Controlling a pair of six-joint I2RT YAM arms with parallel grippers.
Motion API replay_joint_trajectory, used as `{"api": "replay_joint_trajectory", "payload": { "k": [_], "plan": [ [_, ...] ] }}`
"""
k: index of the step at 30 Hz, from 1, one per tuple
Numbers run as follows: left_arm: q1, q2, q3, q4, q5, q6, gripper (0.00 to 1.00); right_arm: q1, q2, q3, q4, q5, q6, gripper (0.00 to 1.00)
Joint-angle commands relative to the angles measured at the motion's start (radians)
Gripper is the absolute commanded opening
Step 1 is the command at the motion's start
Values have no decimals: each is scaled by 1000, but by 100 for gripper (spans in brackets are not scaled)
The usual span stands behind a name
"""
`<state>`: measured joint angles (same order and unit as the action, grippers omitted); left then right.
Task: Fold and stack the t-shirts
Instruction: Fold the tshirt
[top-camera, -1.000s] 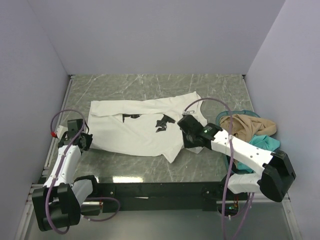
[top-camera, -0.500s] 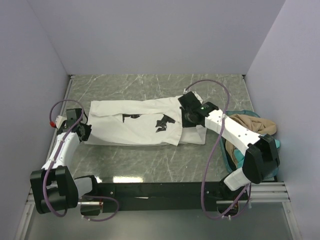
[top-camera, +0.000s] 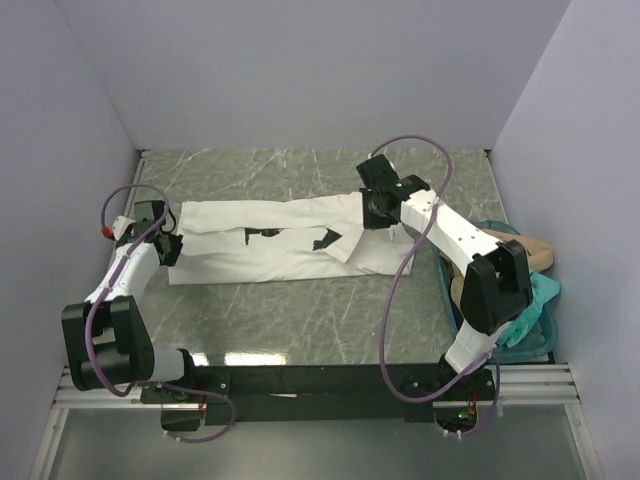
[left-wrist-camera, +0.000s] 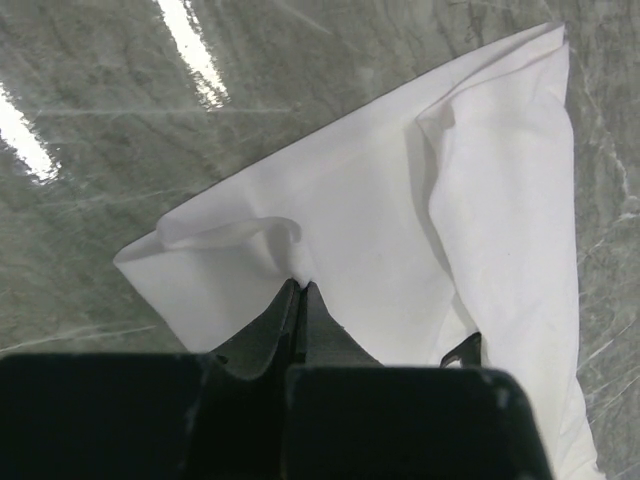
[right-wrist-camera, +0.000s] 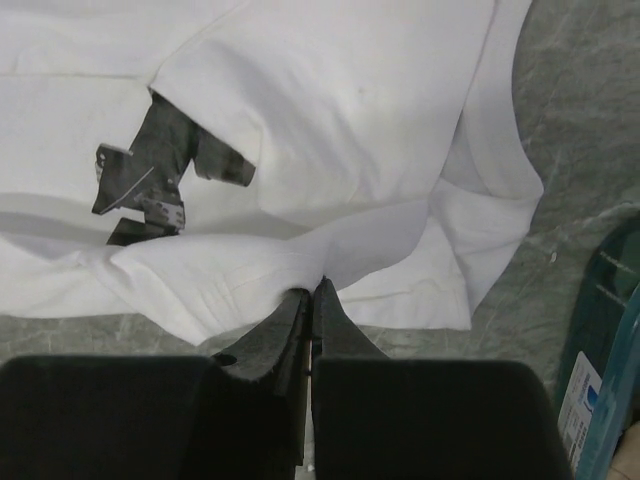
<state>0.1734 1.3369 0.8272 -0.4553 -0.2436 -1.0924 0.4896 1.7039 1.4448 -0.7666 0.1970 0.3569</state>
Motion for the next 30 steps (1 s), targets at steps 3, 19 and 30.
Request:
{"api": "replay_joint_trajectory", "payload": {
  "k": [3, 19, 30],
  "plan": [
    [3, 36, 67, 79, -2, 32, 1, -28, 32, 88, -33, 9, -27, 0],
    [3, 269, 246, 72, 7, 98, 64, -94, 331, 363, -56, -27, -53, 5],
    [21, 111, 282, 66, 150, 146, 99, -102, 111, 135, 61, -78, -39, 87]
  ]
}}
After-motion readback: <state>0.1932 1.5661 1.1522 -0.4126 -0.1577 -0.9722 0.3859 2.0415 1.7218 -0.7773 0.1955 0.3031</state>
